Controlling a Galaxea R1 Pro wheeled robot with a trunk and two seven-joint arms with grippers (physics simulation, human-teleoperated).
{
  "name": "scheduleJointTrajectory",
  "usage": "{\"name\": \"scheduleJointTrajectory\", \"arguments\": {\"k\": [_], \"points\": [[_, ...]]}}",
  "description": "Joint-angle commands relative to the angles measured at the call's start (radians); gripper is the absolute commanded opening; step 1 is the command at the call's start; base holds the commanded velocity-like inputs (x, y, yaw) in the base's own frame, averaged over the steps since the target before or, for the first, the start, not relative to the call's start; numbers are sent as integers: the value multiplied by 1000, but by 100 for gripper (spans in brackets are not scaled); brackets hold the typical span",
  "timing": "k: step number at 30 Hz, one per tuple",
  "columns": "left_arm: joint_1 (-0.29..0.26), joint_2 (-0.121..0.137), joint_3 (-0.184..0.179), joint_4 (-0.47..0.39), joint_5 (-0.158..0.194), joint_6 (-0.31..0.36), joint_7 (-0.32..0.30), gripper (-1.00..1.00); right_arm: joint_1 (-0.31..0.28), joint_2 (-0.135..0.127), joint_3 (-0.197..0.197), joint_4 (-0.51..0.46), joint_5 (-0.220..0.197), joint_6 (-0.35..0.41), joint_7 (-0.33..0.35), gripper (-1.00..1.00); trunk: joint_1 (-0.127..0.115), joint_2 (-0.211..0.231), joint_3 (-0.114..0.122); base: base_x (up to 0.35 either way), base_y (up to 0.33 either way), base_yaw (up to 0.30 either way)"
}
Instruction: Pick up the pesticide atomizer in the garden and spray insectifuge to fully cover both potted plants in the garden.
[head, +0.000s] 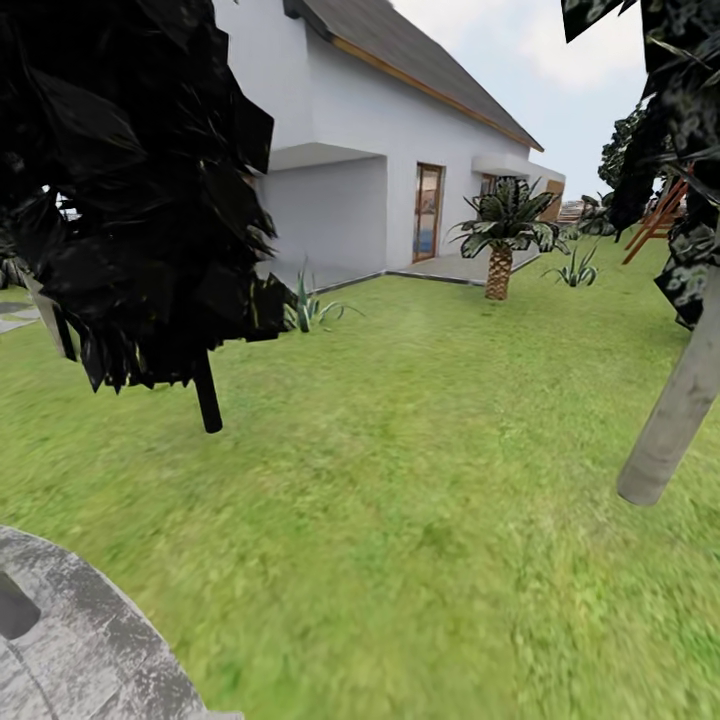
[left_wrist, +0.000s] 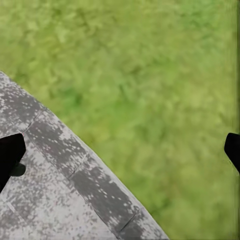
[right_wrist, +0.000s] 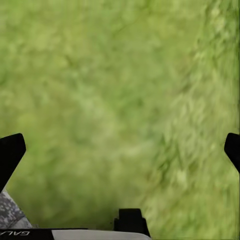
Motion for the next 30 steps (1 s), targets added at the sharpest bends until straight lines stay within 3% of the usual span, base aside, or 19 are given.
{"name": "scheduleJointTrajectory", "arguments": {"k": [1, 30], "points": [[0, 0, 1, -1, 1, 0, 0, 100, 0, 0, 0, 0, -1, 0, 0, 100, 0, 0, -1, 256, -257, 69], [0, 0, 1, 0, 1, 0, 0, 100, 0, 0, 0, 0, 1, -1, 0, 100, 0, 0, -20, 256, -257, 205]]}}
